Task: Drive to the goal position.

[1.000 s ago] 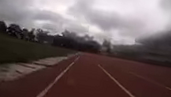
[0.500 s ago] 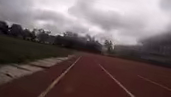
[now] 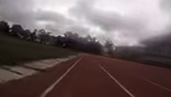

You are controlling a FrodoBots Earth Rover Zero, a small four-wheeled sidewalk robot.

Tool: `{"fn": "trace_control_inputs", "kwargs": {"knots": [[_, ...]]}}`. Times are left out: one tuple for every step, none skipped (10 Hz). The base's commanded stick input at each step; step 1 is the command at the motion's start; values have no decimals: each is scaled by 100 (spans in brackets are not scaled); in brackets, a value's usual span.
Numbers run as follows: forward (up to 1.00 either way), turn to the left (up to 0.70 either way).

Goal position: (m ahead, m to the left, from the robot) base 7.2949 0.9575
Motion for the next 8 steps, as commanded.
{"fn": "trace_control_inputs", "kwargs": {"knots": [[70, 0], [70, 0], [70, 0], [70, 0], [70, 0], [70, 0], [70, 0], [70, 0]]}}
